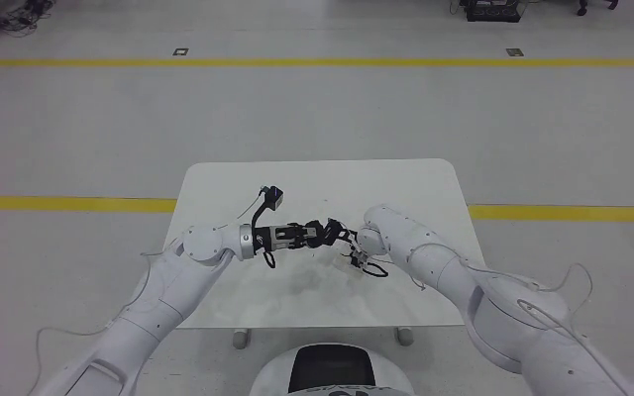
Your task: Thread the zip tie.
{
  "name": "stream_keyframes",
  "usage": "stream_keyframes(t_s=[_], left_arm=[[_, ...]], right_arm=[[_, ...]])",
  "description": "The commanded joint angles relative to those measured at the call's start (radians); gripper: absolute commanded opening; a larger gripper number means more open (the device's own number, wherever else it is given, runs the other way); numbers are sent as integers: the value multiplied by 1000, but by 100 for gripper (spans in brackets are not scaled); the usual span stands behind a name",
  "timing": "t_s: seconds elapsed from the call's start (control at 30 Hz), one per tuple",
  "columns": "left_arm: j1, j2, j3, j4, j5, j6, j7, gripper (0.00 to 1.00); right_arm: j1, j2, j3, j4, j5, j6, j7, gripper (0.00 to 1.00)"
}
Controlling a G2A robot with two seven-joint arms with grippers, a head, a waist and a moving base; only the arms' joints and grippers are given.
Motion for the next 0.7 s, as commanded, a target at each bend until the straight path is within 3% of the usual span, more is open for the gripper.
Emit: stream_keyframes(t_s=[0.0,0.67], left_arm=[[0,0,0,0,0,0,0,0],[0,0,0,0,0,0,0,0]], right_arm=[[0,-2,0,2,-1,0,2,20],[6,-8,0,11,-9,0,-12,15]])
